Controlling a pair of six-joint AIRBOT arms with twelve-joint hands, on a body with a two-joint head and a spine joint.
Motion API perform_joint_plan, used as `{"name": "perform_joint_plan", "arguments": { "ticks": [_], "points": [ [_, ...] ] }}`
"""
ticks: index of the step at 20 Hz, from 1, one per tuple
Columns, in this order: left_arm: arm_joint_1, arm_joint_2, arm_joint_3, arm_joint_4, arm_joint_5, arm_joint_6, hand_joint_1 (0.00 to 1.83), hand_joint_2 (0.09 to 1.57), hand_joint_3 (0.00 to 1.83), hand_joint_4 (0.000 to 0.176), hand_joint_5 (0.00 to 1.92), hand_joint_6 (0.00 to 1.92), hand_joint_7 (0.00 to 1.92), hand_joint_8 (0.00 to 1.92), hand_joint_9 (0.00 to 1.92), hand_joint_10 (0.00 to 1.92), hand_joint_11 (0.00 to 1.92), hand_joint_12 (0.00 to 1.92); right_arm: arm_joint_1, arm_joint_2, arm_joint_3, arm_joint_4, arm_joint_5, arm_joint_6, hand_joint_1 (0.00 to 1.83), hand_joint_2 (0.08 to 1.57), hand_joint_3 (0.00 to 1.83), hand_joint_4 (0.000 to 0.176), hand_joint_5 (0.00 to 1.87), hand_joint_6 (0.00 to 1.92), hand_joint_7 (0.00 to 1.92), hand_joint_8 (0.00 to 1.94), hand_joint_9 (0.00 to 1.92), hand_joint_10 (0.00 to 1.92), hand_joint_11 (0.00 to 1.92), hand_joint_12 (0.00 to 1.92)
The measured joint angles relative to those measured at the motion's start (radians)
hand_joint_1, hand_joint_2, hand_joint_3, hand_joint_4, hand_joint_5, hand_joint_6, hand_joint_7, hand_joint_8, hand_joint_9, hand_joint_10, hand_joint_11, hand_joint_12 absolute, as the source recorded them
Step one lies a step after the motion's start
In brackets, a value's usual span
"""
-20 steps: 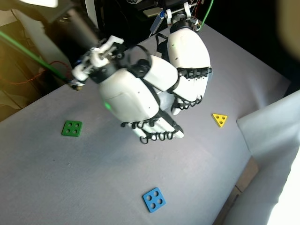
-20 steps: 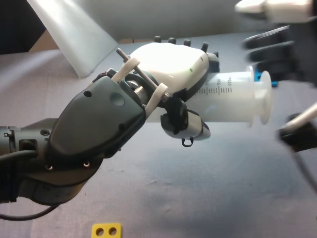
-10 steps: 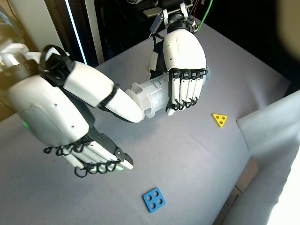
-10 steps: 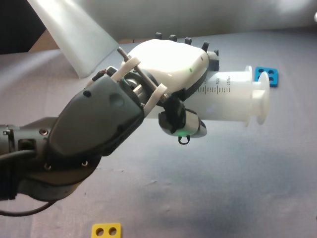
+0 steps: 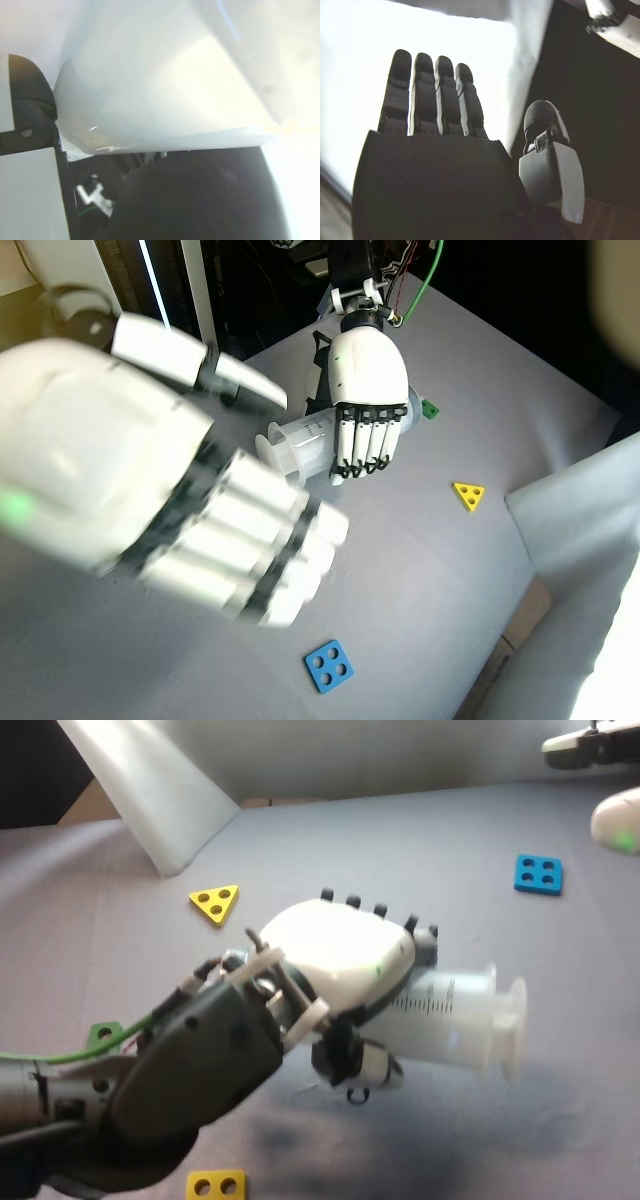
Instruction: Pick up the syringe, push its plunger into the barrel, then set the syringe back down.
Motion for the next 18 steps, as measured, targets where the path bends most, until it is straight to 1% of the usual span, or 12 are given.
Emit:
{"name": "perform_joint_plan", "arguments": {
  "ticks": [2, 3, 5, 7, 8, 10, 11, 15, 16, 17, 18],
  "points": [
    [0.019, -0.005, 0.0, 0.014, 0.005, -0.013, 1.23, 1.15, 0.0, 0.0, 0.9, 0.93, 0.96, 1.21, 0.99, 0.61, 0.71, 1.01, 0.006, 0.006, 0.012, -0.002, 0.086, -0.034, 0.0, 1.23, 0.0, 0.0, 0.26, 0.0, 0.24, 0.0, 0.2, 0.0, 0.0, 0.51],
    [0.032, -0.015, 0.005, 0.036, 0.005, -0.026, 1.24, 1.14, 0.0, 0.0, 0.91, 0.91, 0.97, 1.2, 1.0, 0.61, 0.72, 0.99, -0.002, 0.007, 0.012, -0.024, 0.129, -0.05, 0.0, 1.23, 0.0, 0.0, 0.25, 0.0, 0.24, 0.0, 0.2, 0.0, 0.0, 0.51],
    [0.046, -0.026, 0.005, 0.049, 0.002, -0.043, 1.24, 1.14, 0.0, 0.0, 0.91, 0.92, 0.96, 1.21, 0.99, 0.61, 0.71, 0.99, -0.004, 0.003, 0.011, -0.02, 0.163, -0.051, 0.0, 1.22, 0.0, 0.0, 0.26, 0.0, 0.25, 0.0, 0.21, 0.01, 0.0, 0.54],
    [0.052, -0.028, 0.005, 0.049, 0.003, -0.046, 1.24, 1.15, 0.0, 0.0, 0.9, 0.94, 0.96, 1.22, 0.98, 0.63, 0.68, 1.03, -0.004, 0.004, 0.011, -0.02, 0.177, -0.051, 0.0, 1.22, 0.0, 0.0, 0.26, 0.0, 0.24, 0.0, 0.2, 0.0, 0.0, 0.51],
    [0.055, -0.028, 0.005, 0.05, -0.001, -0.046, 1.24, 1.14, 0.0, 0.0, 0.9, 0.93, 0.97, 1.19, 0.99, 0.63, 0.68, 1.02, -0.004, 0.004, 0.011, -0.023, 0.182, -0.051, 0.0, 1.23, 0.0, 0.0, 0.25, 0.0, 0.24, 0.0, 0.19, 0.0, 0.0, 0.49],
    [0.055, -0.028, 0.005, 0.055, -0.006, -0.047, 1.25, 1.14, 0.0, 0.0, 0.9, 0.92, 1.0, 1.16, 1.0, 0.63, 0.7, 1.02, -0.004, 0.004, 0.009, -0.021, 0.188, -0.051, 0.0, 1.23, 0.0, 0.0, 0.26, 0.0, 0.24, 0.0, 0.19, 0.0, 0.0, 0.5],
    [0.055, -0.028, 0.005, 0.055, -0.007, -0.048, 1.25, 1.13, 0.0, 0.0, 0.91, 0.92, 1.01, 1.14, 1.01, 0.62, 0.71, 0.99, -0.007, 0.004, 0.004, -0.022, 0.188, -0.051, 0.0, 1.23, 0.0, 0.0, 0.24, 0.0, 0.22, 0.0, 0.18, 0.0, 0.0, 0.47],
    [0.055, -0.028, 0.005, 0.053, -0.008, -0.049, 1.25, 1.13, 0.0, 0.0, 0.9, 0.93, 1.01, 1.13, 1.02, 0.58, 0.73, 0.95, -0.009, 0.004, -0.016, -0.021, 0.191, -0.06, 0.0, 1.23, 0.0, 0.0, 0.24, 0.0, 0.23, 0.0, 0.18, 0.0, 0.0, 0.46],
    [0.055, -0.028, 0.005, 0.052, -0.008, -0.049, 1.23, 1.15, 0.0, 0.0, 0.86, 1.01, 0.98, 1.16, 1.0, 0.58, 0.69, 0.97, -0.009, 0.004, -0.02, -0.023, 0.195, -0.064, 0.0, 1.22, 0.0, 0.0, 0.24, 0.0, 0.22, 0.0, 0.17, 0.0, 0.0, 0.46],
    [0.055, -0.028, 0.005, 0.052, -0.008, -0.049, 1.2, 1.17, 0.01, 0.0, 0.81, 1.15, 0.92, 1.19, 0.93, 0.54, 0.59, 0.98, -0.009, 0.004, -0.022, -0.023, 0.195, -0.07, 0.0, 1.23, 0.0, 0.0, 0.24, 0.0, 0.22, 0.0, 0.18, 0.0, 0.0, 0.46],
    [0.055, -0.028, 0.005, 0.052, -0.008, -0.049, 1.2, 1.17, 0.01, 0.0, 0.81, 1.15, 0.92, 1.19, 0.93, 0.54, 0.59, 0.98, -0.009, 0.004, -0.026, -0.022, 0.194, -0.072, 0.0, 1.23, 0.0, 0.0, 0.24, 0.0, 0.22, 0.0, 0.18, 0.0, 0.0, 0.46]
  ]
}}
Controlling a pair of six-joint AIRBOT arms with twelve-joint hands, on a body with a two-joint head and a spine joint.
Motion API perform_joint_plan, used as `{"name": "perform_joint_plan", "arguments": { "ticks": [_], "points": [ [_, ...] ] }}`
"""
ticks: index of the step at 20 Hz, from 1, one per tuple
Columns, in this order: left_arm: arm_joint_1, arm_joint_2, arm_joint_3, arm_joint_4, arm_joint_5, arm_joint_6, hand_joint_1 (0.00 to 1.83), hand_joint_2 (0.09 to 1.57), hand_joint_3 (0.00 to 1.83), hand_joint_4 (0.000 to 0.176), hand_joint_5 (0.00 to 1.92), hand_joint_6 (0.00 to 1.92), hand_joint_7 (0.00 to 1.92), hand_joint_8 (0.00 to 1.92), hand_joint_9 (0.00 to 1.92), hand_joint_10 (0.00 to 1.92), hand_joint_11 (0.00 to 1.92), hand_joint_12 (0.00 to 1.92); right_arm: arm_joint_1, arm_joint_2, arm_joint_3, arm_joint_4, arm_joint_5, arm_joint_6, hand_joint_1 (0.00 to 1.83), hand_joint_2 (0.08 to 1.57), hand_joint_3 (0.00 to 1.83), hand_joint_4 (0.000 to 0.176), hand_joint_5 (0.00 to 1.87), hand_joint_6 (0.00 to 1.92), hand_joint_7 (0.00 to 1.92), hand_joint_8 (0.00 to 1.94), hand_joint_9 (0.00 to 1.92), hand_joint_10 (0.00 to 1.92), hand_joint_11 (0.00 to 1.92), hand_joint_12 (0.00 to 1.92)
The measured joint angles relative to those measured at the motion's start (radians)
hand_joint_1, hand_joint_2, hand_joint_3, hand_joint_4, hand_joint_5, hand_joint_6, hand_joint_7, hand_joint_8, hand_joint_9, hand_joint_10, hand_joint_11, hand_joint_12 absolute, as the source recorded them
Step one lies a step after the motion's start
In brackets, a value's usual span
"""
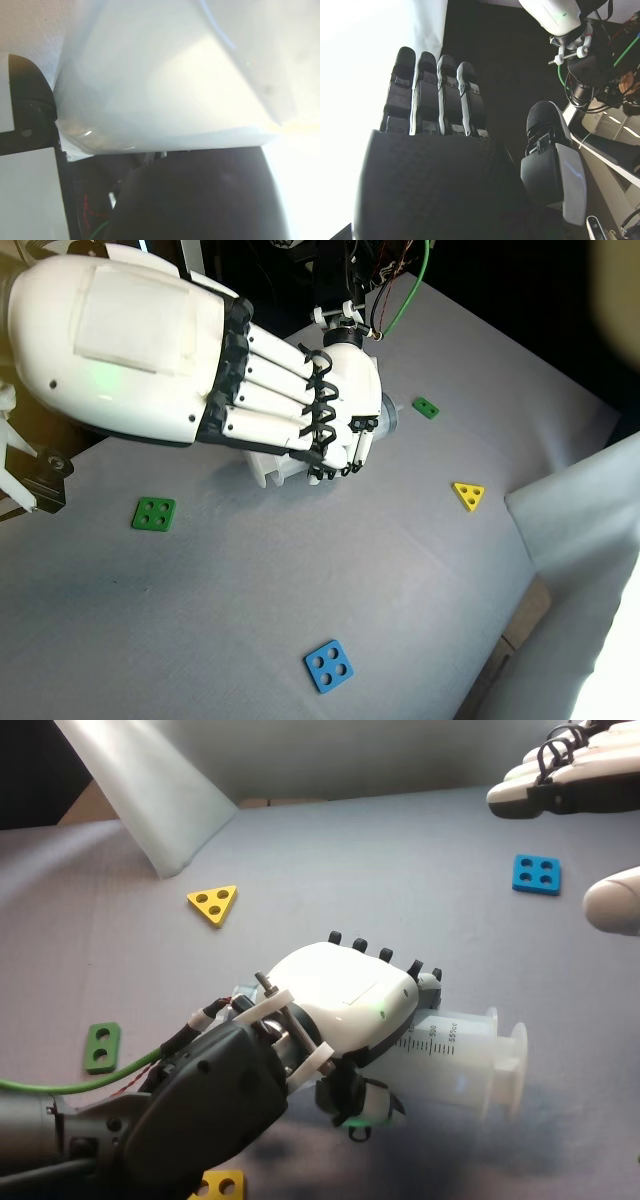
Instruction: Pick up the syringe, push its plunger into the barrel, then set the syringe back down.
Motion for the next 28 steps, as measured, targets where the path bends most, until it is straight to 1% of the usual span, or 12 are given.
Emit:
{"name": "perform_joint_plan", "arguments": {
  "ticks": [1, 2, 3, 4, 6, 10, 12, 16, 20, 23, 27, 28],
  "points": [
    [0.001, 0.0, 0.0, 0.002, 0.0, 0.0, 1.19, 1.19, 0.0, 0.0, 0.76, 1.24, 0.91, 1.18, 0.88, 0.41, 0.48, 0.98, 0.0, 0.0, -0.002, 0.0, -0.002, -0.006, 0.0, 1.23, 0.0, 0.0, 0.25, 0.0, 0.23, 0.0, 0.19, 0.0, 0.0, 0.49],
    [0.002, 0.0, 0.0, 0.002, -0.001, 0.0, 1.04, 1.16, 0.0, 0.0, 0.7, 0.53, 0.79, 0.56, 0.81, 0.28, 0.42, 0.9, 0.0, 0.0, -0.005, 0.0, -0.002, -0.014, 0.0, 1.23, 0.0, 0.0, 0.25, 0.0, 0.24, 0.0, 0.19, 0.01, 0.0, 0.49],
    [0.002, 0.0, 0.0, -0.001, -0.001, 0.0, 0.99, 1.15, 0.0, 0.0, 0.71, 0.2, 0.79, 0.22, 0.8, 0.15, 0.4, 0.82, 0.0, 0.0, -0.007, -0.001, -0.002, -0.02, 0.0, 1.23, 0.0, 0.0, 0.25, 0.0, 0.25, 0.0, 0.21, 0.01, 0.0, 0.52],
    [0.002, 0.0, 0.0, 0.0, -0.001, -0.001, 0.9, 1.08, 0.0, 0.0, 0.65, 0.01, 0.73, 0.02, 0.74, 0.03, 0.37, 0.75, 0.0, 0.0, -0.011, 0.0, -0.002, -0.023, 0.0, 1.23, 0.0, 0.0, 0.24, 0.0, 0.23, 0.0, 0.19, 0.0, 0.0, 0.5],
    [0.002, 0.0, 0.0, 0.001, -0.002, -0.002, 0.83, 1.05, 0.0, 0.0, 0.58, 0.0, 0.67, 0.0, 0.68, 0.01, 0.32, 0.72, 0.0, 0.0, -0.014, 0.0, -0.005, -0.024, 0.0, 1.23, 0.0, 0.0, 0.25, 0.0, 0.24, 0.0, 0.2, 0.0, 0.0, 0.51],
    [0.001, 0.0, 0.0, 0.01, -0.017, -0.004, 0.4, 0.93, 0.0, 0.0, 0.22, 0.0, 0.25, 0.0, 0.24, 0.0, 0.0, 0.56, 0.0, 0.0, -0.027, 0.0, -0.021, -0.037, 0.0, 1.22, 0.0, 0.0, 0.25, 0.0, 0.24, 0.0, 0.2, 0.0, 0.0, 0.52],
    [0.002, 0.0, 0.0, 0.006, -0.017, -0.006, 0.34, 0.9, 0.0, 0.0, 0.21, 0.0, 0.21, 0.0, 0.19, 0.0, 0.0, 0.49, 0.0, 0.0, -0.036, 0.0, -0.021, -0.065, 0.0, 1.22, 0.0, 0.0, 0.25, 0.0, 0.23, 0.0, 0.19, 0.0, 0.0, 0.5],
    [0.001, 0.002, 0.0, 0.014, -0.02, -0.023, 0.36, 0.91, 0.0, 0.0, 0.23, 0.0, 0.22, 0.0, 0.2, 0.0, 0.0, 0.51, 0.0, 0.0, -0.038, 0.001, -0.024, -0.068, 0.0, 1.22, 0.0, 0.0, 0.25, 0.0, 0.24, 0.0, 0.21, 0.01, 0.0, 0.53],
    [-0.021, 0.029, 0.0, 0.113, 0.0, -0.126, 0.29, 0.91, 0.0, 0.0, 0.18, 0.0, 0.17, 0.0, 0.16, 0.0, 0.0, 0.42, 0.0, 0.0, -0.038, 0.001, -0.027, -0.069, 0.0, 1.22, 0.0, 0.0, 0.26, 0.01, 0.25, 0.0, 0.2, 0.0, 0.0, 0.5],
    [-0.068, 0.081, 0.017, 0.26, 0.066, -0.248, 0.25, 0.93, 0.0, 0.0, 0.19, 0.0, 0.19, 0.0, 0.18, 0.0, 0.0, 0.48, 0.0, 0.0, -0.038, 0.0, -0.027, -0.07, 0.0, 1.21, 0.0, 0.0, 0.26, 0.0, 0.25, 0.0, 0.21, 0.0, 0.0, 0.51],
    [-0.102, 0.136, 0.042, 0.622, 0.116, -0.602, 0.24, 0.96, 0.0, 0.0, 0.17, 0.0, 0.18, 0.0, 0.18, 0.0, 0.0, 0.42, 0.0, 0.0, -0.038, 0.001, -0.027, -0.088, 0.0, 1.22, 0.0, 0.0, 0.27, 0.0, 0.26, 0.0, 0.22, 0.0, 0.0, 0.52],
    [-0.111, 0.152, 0.043, 0.724, 0.129, -0.702, 0.24, 0.99, 0.0, 0.0, 0.22, 0.0, 0.26, 0.0, 0.26, 0.01, 0.04, 0.47, 0.0, 0.0, -0.038, 0.001, -0.026, -0.088, 0.0, 1.23, 0.0, 0.0, 0.34, 0.02, 0.34, 0.02, 0.3, 0.03, 0.0, 0.66]
  ]
}}
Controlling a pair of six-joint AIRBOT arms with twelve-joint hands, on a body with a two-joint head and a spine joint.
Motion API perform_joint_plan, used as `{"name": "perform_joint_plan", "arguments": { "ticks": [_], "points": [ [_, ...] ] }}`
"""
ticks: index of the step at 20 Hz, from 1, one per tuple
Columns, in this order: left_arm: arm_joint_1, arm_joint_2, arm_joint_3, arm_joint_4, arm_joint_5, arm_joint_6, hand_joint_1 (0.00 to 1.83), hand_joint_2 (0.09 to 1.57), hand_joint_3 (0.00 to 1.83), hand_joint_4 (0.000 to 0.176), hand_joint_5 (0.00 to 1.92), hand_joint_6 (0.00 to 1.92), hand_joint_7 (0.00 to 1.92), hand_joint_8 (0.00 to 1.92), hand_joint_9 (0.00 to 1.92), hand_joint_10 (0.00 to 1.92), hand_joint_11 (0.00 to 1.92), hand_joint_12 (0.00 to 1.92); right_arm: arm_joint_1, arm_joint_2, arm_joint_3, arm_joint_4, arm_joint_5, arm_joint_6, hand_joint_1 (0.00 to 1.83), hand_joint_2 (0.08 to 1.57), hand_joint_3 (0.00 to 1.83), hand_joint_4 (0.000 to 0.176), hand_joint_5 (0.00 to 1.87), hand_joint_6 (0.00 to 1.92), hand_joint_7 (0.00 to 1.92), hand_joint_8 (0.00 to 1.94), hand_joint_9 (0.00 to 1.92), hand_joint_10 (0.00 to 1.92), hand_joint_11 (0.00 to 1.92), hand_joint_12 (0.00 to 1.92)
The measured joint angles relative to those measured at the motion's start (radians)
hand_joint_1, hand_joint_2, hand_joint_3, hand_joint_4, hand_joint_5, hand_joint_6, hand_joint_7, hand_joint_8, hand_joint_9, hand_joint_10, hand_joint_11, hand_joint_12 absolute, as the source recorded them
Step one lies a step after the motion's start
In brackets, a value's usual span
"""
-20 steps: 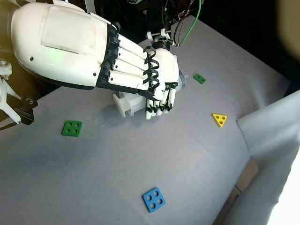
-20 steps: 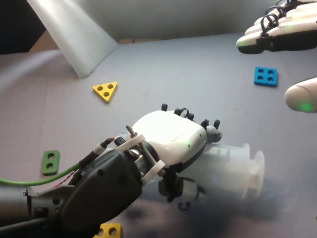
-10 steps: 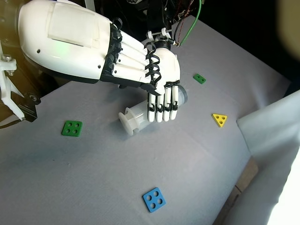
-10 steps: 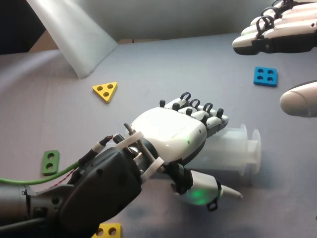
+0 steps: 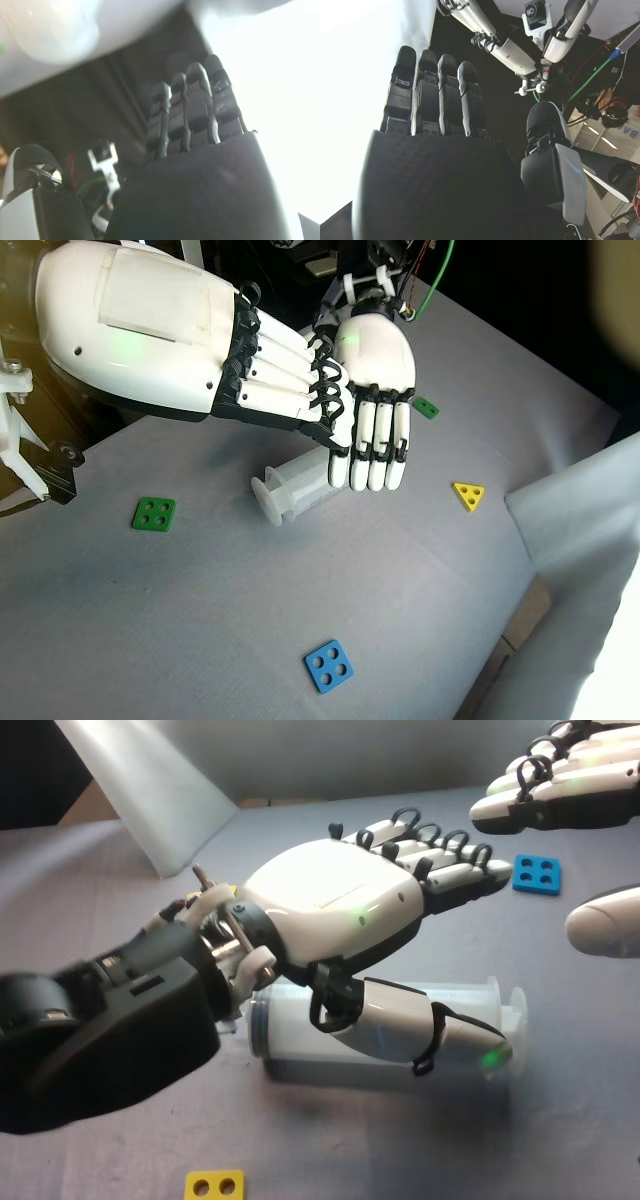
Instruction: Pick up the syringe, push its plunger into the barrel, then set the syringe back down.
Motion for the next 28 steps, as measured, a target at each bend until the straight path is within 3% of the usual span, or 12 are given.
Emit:
{"name": "perform_joint_plan", "arguments": {
  "ticks": [3, 4, 6, 7, 9, 11, 16, 18, 19, 20, 22, 28],
  "points": [
    [-0.021, 0.044, 0.0, 0.137, 0.03, -0.132, 0.27, 1.16, 0.0, 0.0, 0.56, 0.02, 0.7, 0.04, 0.68, 0.08, 0.26, 0.82, 0.0, 0.0, 0.0, 0.0, -0.001, 0.0, 0.0, 1.3, 0.0, 0.0, 0.59, 0.05, 0.71, 0.1, 0.63, 0.14, 0.08, 1.2],
    [-0.027, 0.061, 0.0, 0.154, 0.043, -0.145, 0.25, 1.23, 0.03, 0.0, 0.69, 0.11, 0.74, 0.33, 0.66, 0.52, 0.32, 1.09, 0.0, 0.0, 0.0, 0.0, 0.0, 0.0, 0.0, 1.31, 0.0, 0.0, 0.66, 0.03, 0.77, 0.15, 0.64, 0.3, 0.12, 1.28],
    [-0.034, 0.084, 0.006, 0.164, 0.066, -0.151, 0.1, 1.42, 0.02, 0.0, 0.58, 1.49, 0.57, 1.68, 0.48, 1.74, 0.39, 1.81, 0.0, 0.0, -0.005, 0.0, -0.002, 0.0, 0.0, 1.34, 0.0, 0.0, 0.93, 0.2, 0.81, 0.98, 0.63, 1.28, 0.3, 1.6],
    [-0.035, 0.093, 0.006, 0.169, 0.072, -0.151, 0.11, 1.46, 0.01, 0.0, 0.59, 1.79, 0.6, 1.87, 0.56, 1.89, 0.51, 1.9, 0.0, 0.0, -0.008, 0.0, -0.002, 0.0, 0.0, 1.34, 0.0, 0.0, 0.84, 0.73, 0.8, 1.33, 0.66, 1.53, 0.35, 1.75],
    [-0.024, 0.096, 0.017, 0.186, 0.019, -0.147, 0.18, 1.51, 0.01, 0.0, 0.81, 1.92, 0.8, 1.92, 0.81, 1.92, 0.86, 1.92, 0.0, 0.0, -0.013, 0.0, 0.001, 0.0, 0.01, 1.36, 0.0, 0.0, 0.63, 1.81, 0.72, 1.9, 0.72, 1.91, 0.58, 1.91],
    [0.001, 0.096, 0.032, 0.201, -0.103, -0.193, 0.14, 1.56, 0.02, 0.0, 0.92, 1.92, 0.95, 1.92, 0.95, 1.92, 1.03, 1.92, 0.001, 0.0, -0.013, 0.0, 0.004, -0.002, 0.03, 1.37, 0.0, 0.0, 0.71, 1.92, 0.76, 1.94, 0.81, 1.92, 0.76, 1.92],
    [-0.115, 0.106, 0.121, 0.851, -0.108, -0.759, 0.59, 1.54, 0.0, 0.0, 1.2, 1.92, 1.4, 1.92, 1.45, 1.92, 1.52, 1.92, 0.004, -0.001, -0.013, -0.001, 0.033, -0.041, 0.4, 1.55, 0.01, 0.0, 1.16, 1.92, 1.19, 1.94, 1.23, 1.92, 1.26, 1.92],
    [-0.184, 0.113, 0.145, 1.032, -0.159, -0.871, 0.69, 1.56, 0.0, 0.154, 1.36, 1.92, 1.6, 1.92, 1.7, 1.92, 1.78, 1.92, 0.004, 0.0, -0.013, 0.002, 0.035, -0.045, 0.75, 1.51, 0.08, 0.0, 1.36, 1.92, 1.47, 1.94, 1.51, 1.92, 1.58, 1.92],
    [-0.215, 0.13, 0.145, 1.1, -0.174, -0.919, 0.7, 1.56, 0.0, 0.172, 1.38, 1.92, 1.62, 1.92, 1.7, 1.92, 1.78, 1.92, 0.004, 0.0, -0.013, -0.001, 0.033, -0.046, 0.73, 1.55, 0.04, 0.0, 1.39, 1.92, 1.52, 1.94, 1.57, 1.92, 1.65, 1.92],
    [-0.239, 0.146, 0.144, 1.161, -0.193, -0.971, 0.68, 1.57, 0.01, 0.175, 1.37, 1.92, 1.61, 1.92, 1.68, 1.92, 1.75, 1.92, 0.004, 0.0, -0.013, -0.001, 0.032, -0.049, 0.72, 1.56, 0.01, 0.026, 1.39, 1.92, 1.52, 1.94, 1.58, 1.92, 1.65, 1.92],
    [-0.277, 0.164, 0.143, 1.268, -0.22, -1.038, 0.66, 1.57, 0.03, 0.176, 1.35, 1.92, 1.58, 1.92, 1.66, 1.92, 1.73, 1.92, 0.004, 0.0, -0.017, 0.001, 0.032, -0.049, 0.7, 1.57, 0.01, 0.162, 1.38, 1.92, 1.51, 1.94, 1.57, 1.92, 1.64, 1.92],
    [-0.306, 0.183, 0.129, 1.339, -0.298, -1.104, 0.59, 1.57, 0.08, 0.176, 1.34, 1.92, 1.56, 1.92, 1.64, 1.92, 1.7, 1.92, 0.004, 0.0, -0.024, 0.0, 0.032, -0.05, 0.63, 1.57, 0.04, 0.176, 1.32, 1.92, 1.47, 1.94, 1.52, 1.92, 1.6, 1.92]
  ]
}}
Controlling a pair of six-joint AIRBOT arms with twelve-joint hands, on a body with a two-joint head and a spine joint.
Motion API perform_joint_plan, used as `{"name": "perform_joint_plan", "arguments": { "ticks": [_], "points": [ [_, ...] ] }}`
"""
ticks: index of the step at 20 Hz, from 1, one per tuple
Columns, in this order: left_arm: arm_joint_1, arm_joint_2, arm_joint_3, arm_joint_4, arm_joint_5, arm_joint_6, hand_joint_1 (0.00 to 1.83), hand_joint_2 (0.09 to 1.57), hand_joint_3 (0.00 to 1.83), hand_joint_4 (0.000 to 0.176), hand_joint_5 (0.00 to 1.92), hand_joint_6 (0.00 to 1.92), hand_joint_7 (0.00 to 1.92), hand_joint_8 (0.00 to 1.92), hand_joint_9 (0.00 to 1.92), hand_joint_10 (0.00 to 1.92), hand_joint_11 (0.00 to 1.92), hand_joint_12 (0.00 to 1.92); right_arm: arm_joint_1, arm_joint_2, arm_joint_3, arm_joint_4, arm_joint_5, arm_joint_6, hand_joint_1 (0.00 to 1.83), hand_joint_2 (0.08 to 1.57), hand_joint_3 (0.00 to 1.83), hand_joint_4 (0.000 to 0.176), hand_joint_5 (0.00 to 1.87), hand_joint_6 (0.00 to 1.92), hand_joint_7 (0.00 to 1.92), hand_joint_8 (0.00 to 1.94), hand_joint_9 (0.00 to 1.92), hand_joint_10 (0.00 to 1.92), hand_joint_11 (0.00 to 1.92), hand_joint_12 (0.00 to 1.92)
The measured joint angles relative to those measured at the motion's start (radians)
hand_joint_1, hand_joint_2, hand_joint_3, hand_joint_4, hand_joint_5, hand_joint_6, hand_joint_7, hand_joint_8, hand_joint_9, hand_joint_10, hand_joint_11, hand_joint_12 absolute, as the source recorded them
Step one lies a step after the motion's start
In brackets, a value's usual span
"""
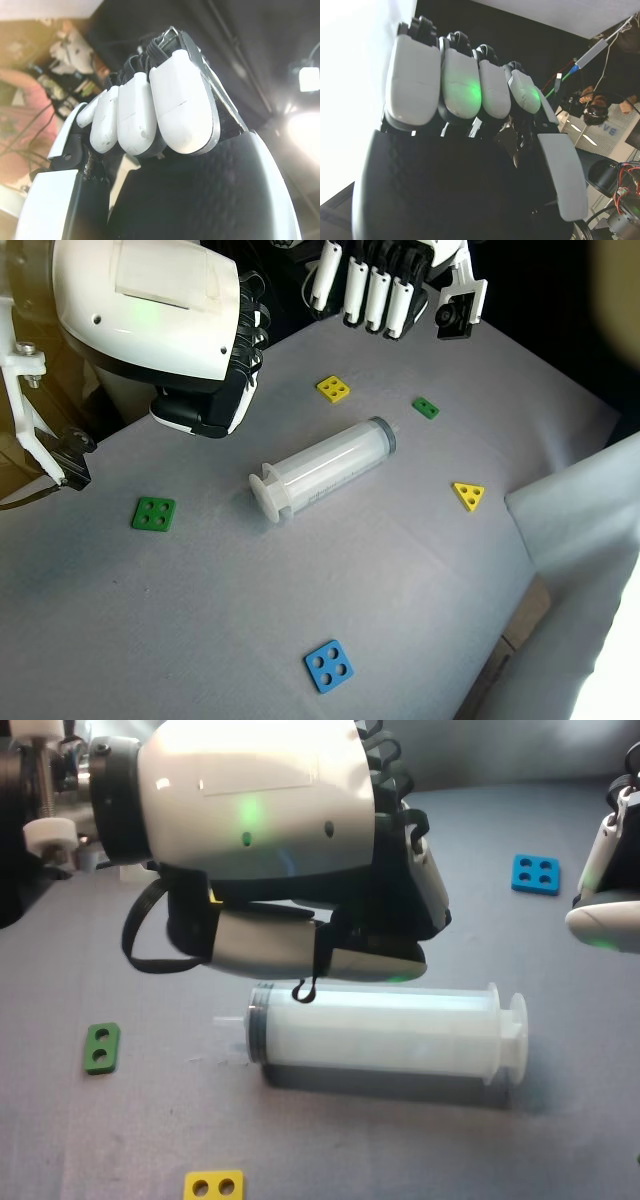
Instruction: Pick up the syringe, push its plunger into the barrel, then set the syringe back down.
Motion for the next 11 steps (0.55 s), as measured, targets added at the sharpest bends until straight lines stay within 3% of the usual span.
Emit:
{"name": "perform_joint_plan", "arguments": {
  "ticks": [5, 8, 11],
  "points": [
    [-0.062, 0.018, -0.001, 0.03, 0.007, -0.049, 0.55, 1.57, 0.11, 0.176, 1.31, 1.92, 1.54, 1.92, 1.63, 1.92, 1.7, 1.92, 0.0, 0.0, -0.007, 0.0, 0.003, -0.008, 0.59, 1.57, 0.05, 0.176, 1.31, 1.92, 1.47, 1.94, 1.52, 1.92, 1.59, 1.92],
    [-0.063, 0.018, -0.014, 0.051, 0.013, -0.069, 0.52, 1.57, 0.12, 0.176, 1.32, 1.92, 1.55, 1.92, 1.63, 1.92, 1.7, 1.92, 0.0, 0.0, -0.007, 0.0, 0.035, -0.072, 0.61, 1.57, 0.02, 0.176, 1.32, 1.92, 1.47, 1.94, 1.52, 1.92, 1.59, 1.92],
    [-0.063, 0.018, -0.016, 0.046, 0.021, -0.07, 0.63, 1.57, 0.06, 0.176, 1.33, 1.92, 1.55, 1.92, 1.64, 1.92, 1.72, 1.92, -0.005, 0.0, -0.007, -0.002, 0.081, -0.092, 0.67, 1.56, 0.02, 0.176, 1.34, 1.92, 1.49, 1.94, 1.55, 1.92, 1.62, 1.92]
  ]
}}
